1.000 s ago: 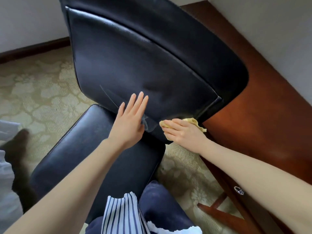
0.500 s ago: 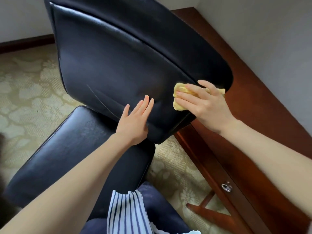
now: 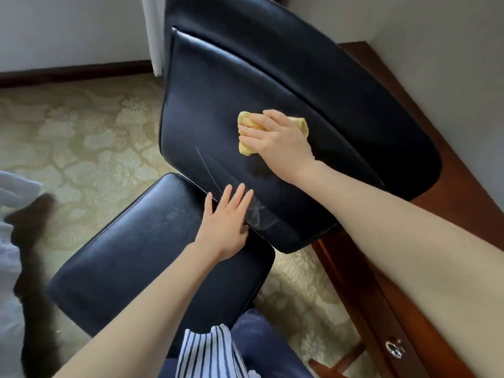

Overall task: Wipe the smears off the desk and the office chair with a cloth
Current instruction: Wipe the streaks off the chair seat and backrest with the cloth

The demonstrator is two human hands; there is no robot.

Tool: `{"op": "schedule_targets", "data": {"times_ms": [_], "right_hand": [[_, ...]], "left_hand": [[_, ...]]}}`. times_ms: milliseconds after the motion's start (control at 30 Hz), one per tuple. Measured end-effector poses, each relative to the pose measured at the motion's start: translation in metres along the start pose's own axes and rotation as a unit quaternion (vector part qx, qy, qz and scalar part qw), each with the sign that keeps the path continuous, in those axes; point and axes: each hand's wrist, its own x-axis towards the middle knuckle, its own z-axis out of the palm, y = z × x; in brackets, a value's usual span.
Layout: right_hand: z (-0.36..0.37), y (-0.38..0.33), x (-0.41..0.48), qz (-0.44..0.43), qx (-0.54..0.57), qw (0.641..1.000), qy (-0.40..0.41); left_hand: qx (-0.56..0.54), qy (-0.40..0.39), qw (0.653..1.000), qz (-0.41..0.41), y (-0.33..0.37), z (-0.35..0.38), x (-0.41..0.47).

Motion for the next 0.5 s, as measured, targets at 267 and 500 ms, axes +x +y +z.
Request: {"op": "schedule_targets", "data": {"times_ms": [267,500], "right_hand": [[0.045,-0.053,-0.006,-0.109,-0.034,0.982,-0.154],[0.052,-0.068,-0.069,-0.112,-0.007,0.981,-0.161]], "left_hand": [[0.025,0.064,0.993,-0.096,-0.043,-0.044,0.016],[0.162,0.305,0.931,0.123,-0.017,-0.146,0.087]]}}
